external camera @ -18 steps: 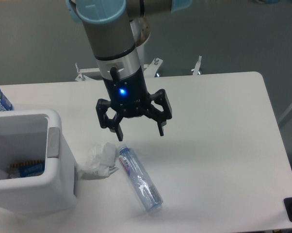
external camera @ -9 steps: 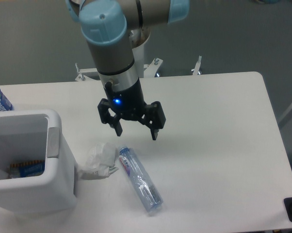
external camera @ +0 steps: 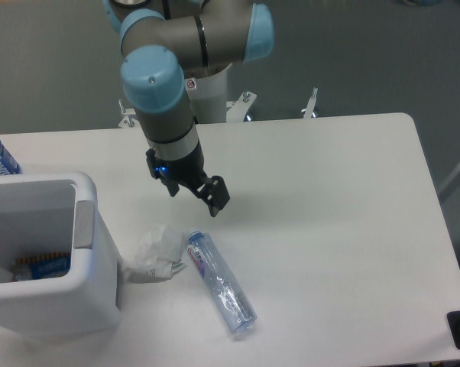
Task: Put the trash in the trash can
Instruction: 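Lower the open gripper toward the white tissue beside the bin, then close the gripper on the white tissue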
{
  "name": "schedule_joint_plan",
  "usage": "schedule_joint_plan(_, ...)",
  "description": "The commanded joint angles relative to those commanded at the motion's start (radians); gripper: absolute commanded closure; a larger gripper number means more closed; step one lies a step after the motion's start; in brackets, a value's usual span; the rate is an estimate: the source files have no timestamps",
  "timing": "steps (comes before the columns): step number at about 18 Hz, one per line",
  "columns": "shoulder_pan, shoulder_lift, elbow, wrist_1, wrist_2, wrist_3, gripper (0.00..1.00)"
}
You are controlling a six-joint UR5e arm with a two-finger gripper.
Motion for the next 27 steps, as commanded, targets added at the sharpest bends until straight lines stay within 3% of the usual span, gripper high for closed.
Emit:
schedule_joint_plan(7, -0.025, -0.038, -0.077, 0.078, 0.003, 0.0, 0.0)
schedule_joint_plan(13, -0.046, -0.106, -0.066, 0.155, 0.006, -0.002, 0.0)
schedule_joint_plan(18, -0.052, -0.123, -0.063, 0.158, 0.006, -0.003, 0.0)
schedule_joint_plan(22, -0.052, -0.123, -0.063, 0.158, 0.008, -0.009, 0.17)
schedule_joint_plan(27, -0.055, -0.137, -0.066, 0.158, 0.008, -0.012, 0.19)
